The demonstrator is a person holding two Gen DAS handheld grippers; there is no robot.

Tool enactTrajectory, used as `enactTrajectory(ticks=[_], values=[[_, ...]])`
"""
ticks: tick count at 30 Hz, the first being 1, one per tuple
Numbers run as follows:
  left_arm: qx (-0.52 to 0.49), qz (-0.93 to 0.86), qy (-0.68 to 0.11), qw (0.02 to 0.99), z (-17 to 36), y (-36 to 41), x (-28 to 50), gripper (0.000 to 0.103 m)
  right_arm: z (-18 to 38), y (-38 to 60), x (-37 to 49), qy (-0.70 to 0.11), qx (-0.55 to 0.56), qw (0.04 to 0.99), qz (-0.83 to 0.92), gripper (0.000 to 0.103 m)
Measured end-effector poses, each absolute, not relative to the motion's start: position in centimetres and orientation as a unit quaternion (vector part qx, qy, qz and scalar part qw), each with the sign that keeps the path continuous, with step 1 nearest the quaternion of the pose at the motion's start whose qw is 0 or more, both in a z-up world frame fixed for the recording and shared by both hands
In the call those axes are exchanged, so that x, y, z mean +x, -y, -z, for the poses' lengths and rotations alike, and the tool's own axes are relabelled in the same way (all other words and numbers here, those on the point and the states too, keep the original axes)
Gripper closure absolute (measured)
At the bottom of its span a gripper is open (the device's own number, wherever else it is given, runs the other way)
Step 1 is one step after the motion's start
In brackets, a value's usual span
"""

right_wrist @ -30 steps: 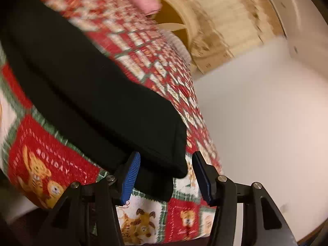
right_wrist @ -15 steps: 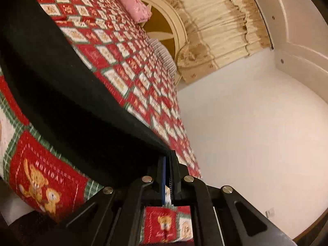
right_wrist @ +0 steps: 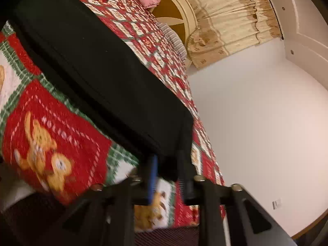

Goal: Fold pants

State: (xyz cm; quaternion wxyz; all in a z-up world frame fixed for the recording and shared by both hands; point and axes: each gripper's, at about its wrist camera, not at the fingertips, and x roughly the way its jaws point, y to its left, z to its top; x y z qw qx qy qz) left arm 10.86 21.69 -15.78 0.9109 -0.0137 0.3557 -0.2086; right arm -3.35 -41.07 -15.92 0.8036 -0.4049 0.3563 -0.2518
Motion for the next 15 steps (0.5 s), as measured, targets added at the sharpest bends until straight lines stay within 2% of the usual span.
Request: enactTrajectory(ticks=[1, 2, 3, 4, 6, 9, 15], values=[[-0.008, 0.205, -0.356, 0.912, 15.7, -21.9, 10.6, 0.080, 15.5, 41.2, -3.9, -0.354, -0.397, 0.807, 0.256, 0.065], [-0.004, 0.202, -0.357, 0.912, 15.8, -22.1, 10.4, 0.078, 15.1, 41.4, -4.3, -0.350, -0.389, 0.811, 0.259, 0.055], [0.000, 0.196, -0.358, 0.913, 15.8, -22.3, 10.2, 0.072, 14.4, 41.4, -4.9, -0.343, -0.381, 0.817, 0.264, 0.053], [0.003, 0.187, -0.359, 0.914, 16.0, -22.9, 9.8, 0.067, 13.9, 41.2, -5.3, -0.339, -0.374, 0.822, 0.266, 0.053], [-0.003, 0.175, -0.359, 0.917, 16.2, -23.6, 9.5, 0.062, 12.6, 40.1, -5.8, -0.331, -0.361, 0.833, 0.257, 0.053], [-0.030, 0.147, -0.360, 0.921, 16.8, -25.3, 9.0, 0.061, 11.7, 36.1, -5.1, -0.320, -0.372, 0.846, 0.208, 0.053], [-0.044, 0.152, -0.335, 0.929, 16.0, -25.1, 7.7, 0.061, 13.5, 24.4, -1.0, -0.298, -0.423, 0.854, 0.052, 0.053]])
